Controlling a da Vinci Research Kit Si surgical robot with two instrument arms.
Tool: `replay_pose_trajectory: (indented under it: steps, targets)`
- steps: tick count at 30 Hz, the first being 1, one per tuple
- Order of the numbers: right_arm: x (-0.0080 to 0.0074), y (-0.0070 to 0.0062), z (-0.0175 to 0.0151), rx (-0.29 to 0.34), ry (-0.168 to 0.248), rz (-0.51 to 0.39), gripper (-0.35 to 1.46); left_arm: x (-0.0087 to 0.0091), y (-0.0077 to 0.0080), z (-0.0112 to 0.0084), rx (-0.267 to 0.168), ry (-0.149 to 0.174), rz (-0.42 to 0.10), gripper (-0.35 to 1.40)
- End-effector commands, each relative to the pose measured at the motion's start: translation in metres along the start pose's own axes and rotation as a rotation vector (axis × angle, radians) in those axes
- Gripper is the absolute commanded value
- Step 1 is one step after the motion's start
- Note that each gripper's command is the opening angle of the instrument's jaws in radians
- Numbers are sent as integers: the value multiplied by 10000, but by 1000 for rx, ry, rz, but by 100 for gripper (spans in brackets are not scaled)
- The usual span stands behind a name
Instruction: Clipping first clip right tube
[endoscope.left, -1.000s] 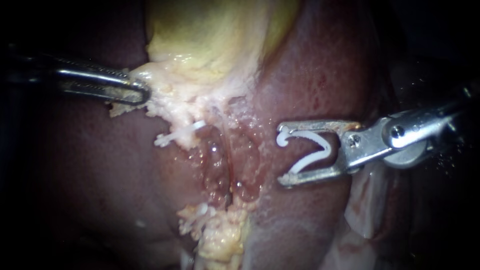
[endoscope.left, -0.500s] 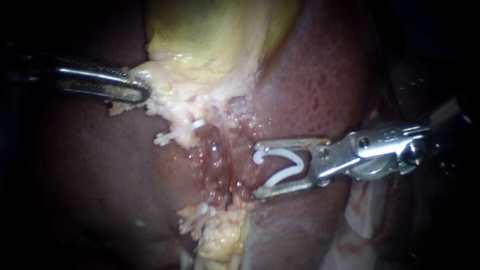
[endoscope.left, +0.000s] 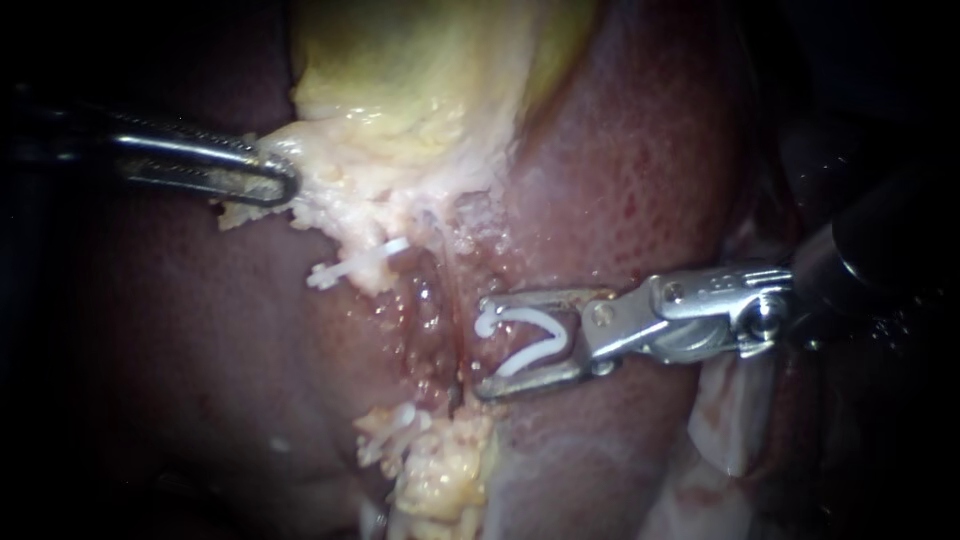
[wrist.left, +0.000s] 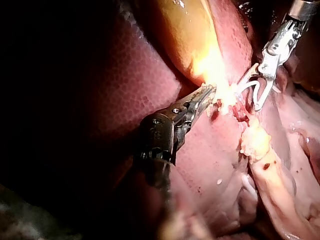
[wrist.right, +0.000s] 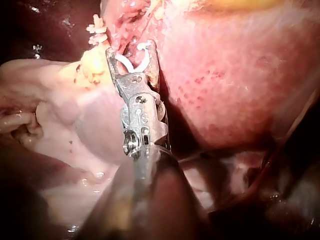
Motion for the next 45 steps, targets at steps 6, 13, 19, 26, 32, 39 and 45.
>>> replay_pose_trajectory:
  steps: [6,13,19,26,32,39,45]
  targets:
    - [-1,2,19,22,34,26,49,-1,0,1,1,0,0,-35]
    - [1,3,34,45,84,64,50,-1,-1,1,1,0,0,-35]
    - [4,0,36,85,111,77,50,-1,-1,1,1,0,0,-35]
    - [9,-17,31,124,118,80,49,-2,-1,-2,1,0,0,-35]
    - [18,-30,24,171,132,67,48,-3,-1,-4,4,1,0,-35]
    - [29,-42,16,240,127,76,45,-4,-2,-6,5,1,0,-35]
    - [29,-43,18,245,126,83,45,-4,-2,-6,5,1,-1,-35]
